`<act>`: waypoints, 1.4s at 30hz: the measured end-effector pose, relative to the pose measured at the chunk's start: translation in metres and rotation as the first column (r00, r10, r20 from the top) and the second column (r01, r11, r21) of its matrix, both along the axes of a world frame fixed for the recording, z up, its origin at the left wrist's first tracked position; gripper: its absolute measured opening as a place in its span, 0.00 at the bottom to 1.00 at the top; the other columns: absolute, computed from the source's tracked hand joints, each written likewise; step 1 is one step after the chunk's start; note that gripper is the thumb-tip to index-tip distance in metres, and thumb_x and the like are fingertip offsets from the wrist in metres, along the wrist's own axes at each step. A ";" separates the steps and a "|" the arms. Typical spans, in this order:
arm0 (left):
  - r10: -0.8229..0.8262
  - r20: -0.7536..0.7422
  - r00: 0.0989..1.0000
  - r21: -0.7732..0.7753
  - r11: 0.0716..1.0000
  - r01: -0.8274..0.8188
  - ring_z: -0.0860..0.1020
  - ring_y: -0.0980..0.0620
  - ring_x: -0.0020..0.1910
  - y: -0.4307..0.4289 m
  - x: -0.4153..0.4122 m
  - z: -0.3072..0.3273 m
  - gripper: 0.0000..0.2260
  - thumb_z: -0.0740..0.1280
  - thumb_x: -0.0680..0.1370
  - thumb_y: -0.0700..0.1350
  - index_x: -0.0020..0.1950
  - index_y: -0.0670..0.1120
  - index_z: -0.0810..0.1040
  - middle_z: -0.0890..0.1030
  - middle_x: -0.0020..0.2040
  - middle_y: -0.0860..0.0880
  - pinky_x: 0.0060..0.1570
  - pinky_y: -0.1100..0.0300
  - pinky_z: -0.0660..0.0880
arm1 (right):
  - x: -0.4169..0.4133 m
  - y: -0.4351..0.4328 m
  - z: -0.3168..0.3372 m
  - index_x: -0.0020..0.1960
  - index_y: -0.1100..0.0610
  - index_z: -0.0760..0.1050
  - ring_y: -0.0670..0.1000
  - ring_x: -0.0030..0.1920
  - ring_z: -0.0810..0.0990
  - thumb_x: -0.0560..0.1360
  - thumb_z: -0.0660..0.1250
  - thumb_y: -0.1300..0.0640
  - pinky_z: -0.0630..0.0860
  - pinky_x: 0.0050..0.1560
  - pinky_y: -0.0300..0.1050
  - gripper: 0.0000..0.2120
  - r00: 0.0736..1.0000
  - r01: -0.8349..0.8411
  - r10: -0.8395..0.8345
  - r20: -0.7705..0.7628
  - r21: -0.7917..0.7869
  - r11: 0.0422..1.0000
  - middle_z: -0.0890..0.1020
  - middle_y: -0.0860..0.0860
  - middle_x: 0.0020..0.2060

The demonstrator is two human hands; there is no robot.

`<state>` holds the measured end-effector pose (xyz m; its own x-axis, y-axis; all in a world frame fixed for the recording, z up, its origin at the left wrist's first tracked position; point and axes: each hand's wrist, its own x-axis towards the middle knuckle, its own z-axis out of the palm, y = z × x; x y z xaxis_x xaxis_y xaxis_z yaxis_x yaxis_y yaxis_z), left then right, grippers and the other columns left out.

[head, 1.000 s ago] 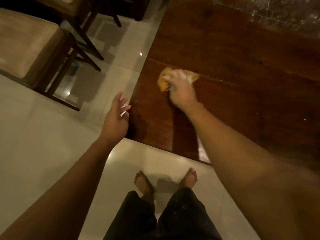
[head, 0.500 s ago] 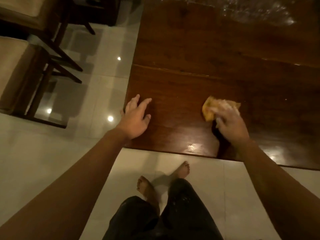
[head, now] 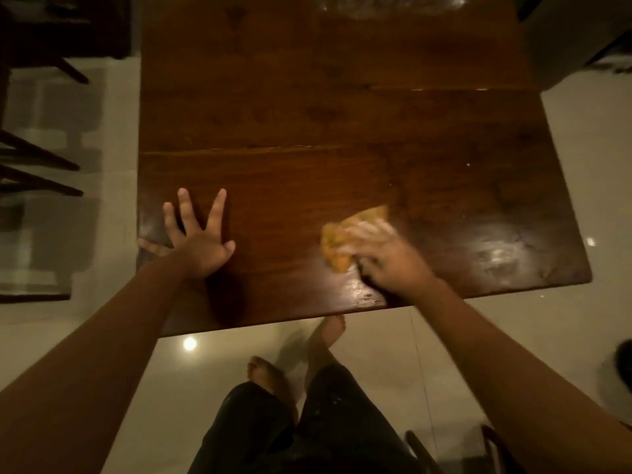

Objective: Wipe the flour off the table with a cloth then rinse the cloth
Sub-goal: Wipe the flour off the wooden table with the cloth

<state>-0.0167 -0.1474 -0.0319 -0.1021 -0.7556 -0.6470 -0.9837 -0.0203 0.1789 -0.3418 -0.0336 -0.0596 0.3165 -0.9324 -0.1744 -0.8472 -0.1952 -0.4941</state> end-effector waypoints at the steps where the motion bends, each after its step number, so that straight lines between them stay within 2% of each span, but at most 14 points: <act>1: -0.001 0.006 1.000 -0.017 1.000 0.001 0.29 0.40 0.73 0.002 -0.001 -0.002 0.34 0.57 0.79 0.61 0.70 0.70 0.30 0.24 0.73 0.50 0.65 0.25 0.39 | -0.038 0.000 -0.001 0.65 0.45 0.78 0.55 0.75 0.66 0.76 0.59 0.59 0.55 0.77 0.61 0.21 0.985 0.169 -0.169 -0.029 -0.004 0.986 0.73 0.50 0.72; 4: 0.028 0.022 0.999 -0.073 0.997 -0.026 0.29 0.38 0.73 0.004 -0.011 -0.010 0.34 0.56 0.79 0.61 0.71 0.68 0.30 0.25 0.73 0.45 0.66 0.28 0.37 | -0.124 -0.010 0.006 0.69 0.49 0.76 0.57 0.76 0.64 0.77 0.61 0.63 0.61 0.75 0.62 0.22 0.721 0.692 -0.693 -0.017 -0.041 0.721 0.70 0.54 0.74; 7: 0.137 0.000 0.991 -0.190 0.973 -0.134 0.34 0.38 0.75 0.006 -0.050 -0.014 0.33 0.57 0.79 0.57 0.74 0.64 0.35 0.31 0.76 0.41 0.67 0.28 0.39 | -0.125 -0.045 0.002 0.65 0.51 0.79 0.61 0.73 0.68 0.72 0.57 0.62 0.61 0.74 0.60 0.25 0.396 0.911 -0.918 -0.024 -0.116 0.396 0.75 0.55 0.70; 9: 0.063 -0.019 0.998 -0.209 0.976 -0.066 0.35 0.39 0.75 0.009 -0.086 -0.016 0.31 0.53 0.80 0.59 0.74 0.64 0.35 0.32 0.77 0.44 0.66 0.27 0.41 | -0.096 -0.070 -0.003 0.60 0.53 0.82 0.63 0.67 0.74 0.68 0.57 0.62 0.66 0.69 0.61 0.25 0.551 0.823 -0.835 -0.005 -0.166 0.544 0.79 0.57 0.64; 12: -0.065 -0.035 0.997 -0.188 0.980 0.058 0.35 0.39 0.75 0.011 -0.137 -0.019 0.29 0.48 0.79 0.63 0.74 0.64 0.35 0.34 0.77 0.46 0.65 0.24 0.41 | -0.053 -0.068 -0.007 0.55 0.52 0.84 0.62 0.68 0.74 0.69 0.59 0.65 0.63 0.68 0.62 0.22 0.967 0.253 -0.255 0.007 -0.134 0.958 0.80 0.55 0.64; 16: -0.109 -0.031 0.994 -0.099 0.989 0.106 0.32 0.39 0.74 -0.003 -0.185 -0.018 0.28 0.44 0.78 0.66 0.73 0.65 0.31 0.29 0.76 0.49 0.65 0.26 0.37 | -0.093 0.003 -0.002 0.55 0.48 0.84 0.52 0.76 0.66 0.71 0.65 0.69 0.51 0.78 0.57 0.21 0.989 -0.143 0.142 0.042 0.025 0.989 0.78 0.47 0.68; 20: -0.250 -0.013 0.968 -0.033 0.968 0.250 0.29 0.38 0.73 -0.012 -0.216 -0.018 0.29 0.43 0.76 0.70 0.68 0.68 0.26 0.25 0.74 0.50 0.63 0.26 0.36 | -0.214 0.061 -0.008 0.54 0.50 0.85 0.56 0.71 0.73 0.66 0.62 0.72 0.63 0.73 0.65 0.26 0.948 0.318 -0.317 0.041 -0.037 0.947 0.79 0.50 0.66; 23: -0.258 0.026 0.966 -0.042 0.965 0.259 0.30 0.35 0.73 -0.016 -0.230 -0.014 0.31 0.44 0.75 0.71 0.69 0.68 0.27 0.26 0.74 0.48 0.63 0.24 0.39 | -0.288 0.049 -0.015 0.58 0.47 0.82 0.60 0.68 0.75 0.72 0.62 0.72 0.68 0.70 0.61 0.26 0.680 0.733 -0.727 0.093 -0.111 0.671 0.80 0.56 0.64; 27: -0.274 0.019 0.961 0.068 0.960 0.272 0.26 0.33 0.70 -0.022 -0.237 -0.006 0.31 0.43 0.74 0.72 0.66 0.69 0.24 0.20 0.70 0.47 0.63 0.24 0.40 | -0.293 -0.041 -0.011 0.64 0.49 0.80 0.59 0.70 0.72 0.74 0.59 0.64 0.66 0.72 0.58 0.23 0.451 0.882 -0.892 0.037 -0.171 0.439 0.77 0.55 0.68; 32: -0.265 0.018 0.964 0.060 0.963 0.264 0.27 0.35 0.71 -0.018 -0.237 0.000 0.32 0.44 0.72 0.72 0.67 0.70 0.26 0.21 0.71 0.49 0.64 0.25 0.40 | -0.202 -0.069 -0.006 0.50 0.55 0.86 0.58 0.61 0.79 0.68 0.60 0.66 0.69 0.65 0.49 0.19 0.874 0.482 -0.452 0.178 -0.203 0.852 0.84 0.58 0.57; 35: -0.252 0.039 0.967 0.032 0.967 0.251 0.28 0.37 0.72 -0.015 -0.240 0.001 0.32 0.45 0.74 0.71 0.70 0.69 0.28 0.23 0.72 0.49 0.65 0.26 0.39 | -0.160 0.002 -0.006 0.46 0.50 0.87 0.51 0.67 0.75 0.65 0.60 0.66 0.58 0.72 0.46 0.21 0.978 0.087 -0.076 0.197 -0.048 0.995 0.84 0.51 0.59; 37: -0.247 0.043 0.968 0.032 0.969 0.246 0.28 0.37 0.72 -0.014 -0.242 0.002 0.32 0.45 0.75 0.70 0.70 0.68 0.29 0.23 0.73 0.48 0.65 0.27 0.38 | -0.182 0.049 -0.007 0.47 0.48 0.87 0.46 0.70 0.72 0.61 0.62 0.70 0.53 0.76 0.43 0.25 0.974 0.026 -0.030 0.224 0.020 0.999 0.83 0.46 0.60; 39: -0.241 0.040 0.970 0.042 0.970 0.240 0.28 0.37 0.72 -0.015 -0.243 0.002 0.31 0.46 0.75 0.70 0.70 0.68 0.29 0.23 0.72 0.48 0.65 0.27 0.38 | -0.230 0.078 -0.002 0.48 0.48 0.86 0.42 0.67 0.73 0.62 0.65 0.73 0.60 0.73 0.43 0.25 0.949 0.234 -0.227 0.217 -0.007 0.972 0.82 0.45 0.58; 42: -0.221 0.044 0.974 0.064 0.974 0.218 0.27 0.37 0.72 -0.017 -0.246 0.004 0.31 0.48 0.76 0.68 0.69 0.69 0.28 0.22 0.72 0.49 0.65 0.28 0.37 | -0.301 0.098 -0.001 0.54 0.46 0.83 0.52 0.65 0.77 0.71 0.67 0.73 0.71 0.69 0.49 0.24 0.626 0.775 -0.757 0.188 -0.041 0.630 0.80 0.49 0.62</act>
